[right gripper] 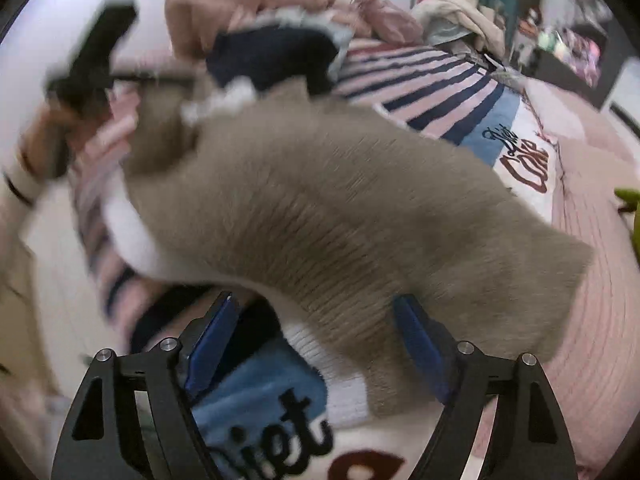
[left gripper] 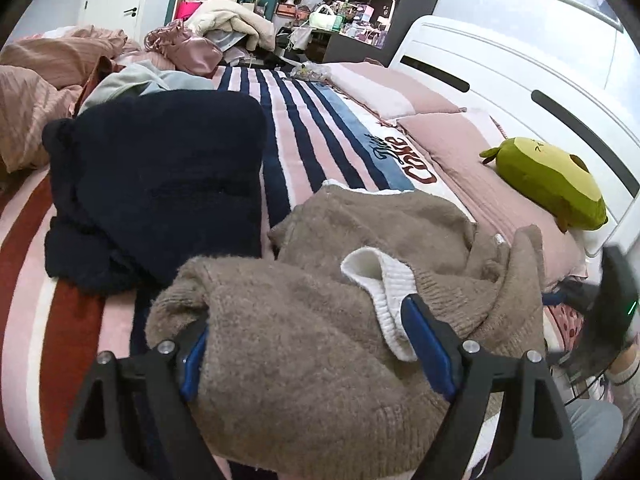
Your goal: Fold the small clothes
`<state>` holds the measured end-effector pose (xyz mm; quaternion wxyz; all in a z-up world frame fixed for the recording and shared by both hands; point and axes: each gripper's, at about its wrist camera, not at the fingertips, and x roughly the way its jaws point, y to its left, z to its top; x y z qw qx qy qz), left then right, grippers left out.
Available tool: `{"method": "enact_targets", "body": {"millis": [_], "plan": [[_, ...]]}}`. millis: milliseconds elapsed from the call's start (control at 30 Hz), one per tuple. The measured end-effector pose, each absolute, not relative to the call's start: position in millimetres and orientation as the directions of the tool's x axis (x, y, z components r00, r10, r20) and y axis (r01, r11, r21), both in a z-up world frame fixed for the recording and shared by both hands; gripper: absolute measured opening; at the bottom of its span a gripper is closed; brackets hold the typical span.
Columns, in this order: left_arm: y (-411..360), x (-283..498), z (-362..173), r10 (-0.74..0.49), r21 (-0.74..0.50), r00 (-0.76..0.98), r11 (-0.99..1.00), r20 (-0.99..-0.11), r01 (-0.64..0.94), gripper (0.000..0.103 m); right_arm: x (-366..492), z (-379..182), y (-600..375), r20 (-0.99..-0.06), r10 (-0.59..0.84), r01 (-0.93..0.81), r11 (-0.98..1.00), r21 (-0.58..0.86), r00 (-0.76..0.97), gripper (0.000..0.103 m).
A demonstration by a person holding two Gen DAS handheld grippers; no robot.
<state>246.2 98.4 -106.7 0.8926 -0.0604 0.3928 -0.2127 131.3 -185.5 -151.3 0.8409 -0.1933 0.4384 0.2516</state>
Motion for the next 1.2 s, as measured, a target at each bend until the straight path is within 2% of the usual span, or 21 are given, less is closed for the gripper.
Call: {"method": "enact_targets", "body": {"millis": [100,167,200,233,267,333,367,400,467,600,733,867,967,1033,1100,1200], "plan": [[98.0,250.5,-107.6,-0.450,-0.308,0.589,0.892,-0.671,0.330,0.082,131.5,-172.4,-175.1,-0.825,0.196,-0.605,0.769,-0.205,0.529,0.096],[95.1,252.0,-107.1,-0.448,-0.305,0.587,0.893,-0.674,0.331,0.082,136.0,-182.5,-172.8,-0.831,0.145,-0.589,0.770,-0.246,0.537,0.096],[93.7,252.6,-106.9,-0.448,-0.302,0.586,0.893,-0.676,0.334,0.082,137.4,-185.4,-172.8,-0.827,0.113,-0.582,0.761,-0.285,0.552,0.093],[92.0,253.2,-106.6,-0.448,-0.299,0.585,0.893,-0.677,0.337,0.082,137.6,-184.5,-174.5,-0.818,0.099,-0.575,0.759,-0.306,0.567,0.072],[90.9,253.7,-105.9,-0.447,-0.297,0.585,0.893,-0.677,0.339,0.082,138.9,-179.8,-177.9,-0.804,0.081,-0.548,0.772,-0.324,0.589,0.059],[90.0,254.8,-104.1,-0.455,-0.300,0.586,0.889,-0.671,0.346,0.082,145.6,-163.2,-196.2,-0.801,0.127,-0.503,0.831,-0.236,0.585,0.025],[89.7,255.6,-103.3,-0.459,-0.303,0.586,0.887,-0.668,0.349,0.082,149.7,-153.8,-207.8,-0.800,0.170,-0.485,0.858,-0.166,0.575,0.013],[89.4,256.6,-101.9,-0.462,-0.305,0.587,0.885,-0.665,0.352,0.082,154.4,-143.8,-221.0,-0.796,0.205,-0.463,0.880,-0.104,0.569,0.011],[88.4,260.1,-97.9,-0.467,-0.312,0.597,0.883,-0.652,0.350,0.082,161.8,-129.8,-239.0,-0.786,0.255,-0.441,0.897,-0.025,0.563,0.011],[83.6,273.8,-91.5,-0.474,-0.319,0.610,0.880,-0.635,0.352,0.082,193.8,-100.4,-258.9,-0.754,0.247,-0.357,0.934,0.017,0.609,0.011],[81.5,302.4,-90.0,-0.480,-0.338,0.615,0.877,-0.625,0.341,0.082,249.0,-84.7,-269.7,-0.760,0.236,-0.279,0.957,0.075,0.605,0.011],[78.2,332.6,-106.6,-0.452,-0.318,0.570,0.891,-0.686,0.324,0.082,322.5,-103.1,-277.9,-0.814,0.154,-0.194,0.980,0.052,0.561,0.016],[85.3,327.8,-109.6,-0.456,-0.323,0.554,0.889,-0.697,0.325,0.082,359.2,-124.6,-287.5,-0.844,0.140,-0.114,0.989,0.095,0.518,0.037],[92.7,310.9,-102.9,-0.477,-0.331,0.561,0.877,-0.676,0.347,0.083,369.7,-134.3,-290.1,-0.850,0.102,-0.081,0.994,0.069,0.516,0.057],[100.1,288.6,-93.2,-0.493,-0.327,0.563,0.868,-0.664,0.374,0.084,374.0,-137.9,-290.5,-0.844,0.054,-0.059,0.998,0.026,0.533,0.070],[101.7,247.2,-75.3,-0.457,-0.215,0.602,0.877,-0.655,0.430,0.092,375.8,-137.1,-296.1,-0.837,-0.006,-0.009,1.000,-0.013,0.548,0.072]]}}
